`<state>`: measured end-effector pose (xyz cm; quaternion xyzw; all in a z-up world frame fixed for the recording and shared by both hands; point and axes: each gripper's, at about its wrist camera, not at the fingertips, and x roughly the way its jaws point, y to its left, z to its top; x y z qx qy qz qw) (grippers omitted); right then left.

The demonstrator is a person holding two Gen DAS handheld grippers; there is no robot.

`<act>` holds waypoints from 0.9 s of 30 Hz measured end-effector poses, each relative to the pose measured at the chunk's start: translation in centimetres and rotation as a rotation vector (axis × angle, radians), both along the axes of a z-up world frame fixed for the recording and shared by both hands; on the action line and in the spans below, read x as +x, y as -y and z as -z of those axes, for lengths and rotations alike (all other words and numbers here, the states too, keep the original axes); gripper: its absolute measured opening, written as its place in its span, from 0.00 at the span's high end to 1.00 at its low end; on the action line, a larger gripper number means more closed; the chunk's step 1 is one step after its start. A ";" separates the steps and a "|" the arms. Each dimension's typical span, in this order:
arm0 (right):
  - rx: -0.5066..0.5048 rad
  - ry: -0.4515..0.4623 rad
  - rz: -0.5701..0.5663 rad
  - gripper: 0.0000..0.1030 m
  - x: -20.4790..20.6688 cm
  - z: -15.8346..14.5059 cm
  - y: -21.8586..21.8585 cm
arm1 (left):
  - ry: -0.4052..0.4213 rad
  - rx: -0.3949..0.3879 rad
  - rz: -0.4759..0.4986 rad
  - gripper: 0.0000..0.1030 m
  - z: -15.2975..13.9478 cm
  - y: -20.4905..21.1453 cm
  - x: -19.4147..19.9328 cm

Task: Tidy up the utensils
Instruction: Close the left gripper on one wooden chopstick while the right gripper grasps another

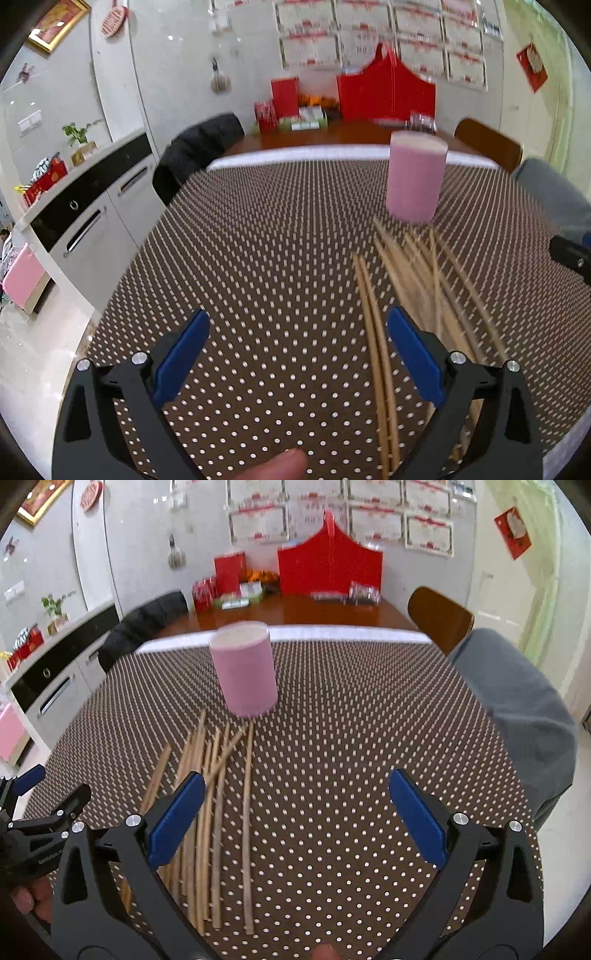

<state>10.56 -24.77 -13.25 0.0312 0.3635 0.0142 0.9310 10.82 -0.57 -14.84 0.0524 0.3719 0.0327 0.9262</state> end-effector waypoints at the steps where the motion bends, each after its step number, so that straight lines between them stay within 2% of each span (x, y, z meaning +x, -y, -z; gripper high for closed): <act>1: -0.002 -0.018 -0.002 0.05 0.2 0.6 0.0 | -0.018 0.005 0.001 0.07 0.7 0.0 0.3; 5: -0.019 -0.079 -0.019 0.05 1.0 2.8 -0.2 | -0.089 0.024 0.017 0.07 3.5 0.3 1.8; 10: -0.033 -0.139 -0.037 0.05 1.9 4.6 -0.3 | -0.146 0.010 0.038 0.07 5.4 0.6 2.7; 14: -0.044 -0.155 -0.048 0.05 2.2 5.2 -0.6 | -0.158 -0.013 0.058 0.07 5.7 0.6 3.4; 20: -0.072 -0.176 -0.072 0.05 3.1 5.7 -1.4 | -0.173 0.030 0.099 0.07 6.2 1.8 4.6; 23: -0.101 -0.190 -0.090 0.05 3.8 6.2 -2.1 | -0.185 0.004 0.089 0.07 6.3 1.3 5.2; 26: -0.131 -0.206 -0.116 0.06 4.7 6.7 -3.0 | -0.182 0.008 0.090 0.07 6.3 1.2 5.3; 27: -0.136 -0.211 -0.124 0.10 4.9 6.8 -3.2 | -0.180 0.018 0.091 0.07 6.2 1.3 5.2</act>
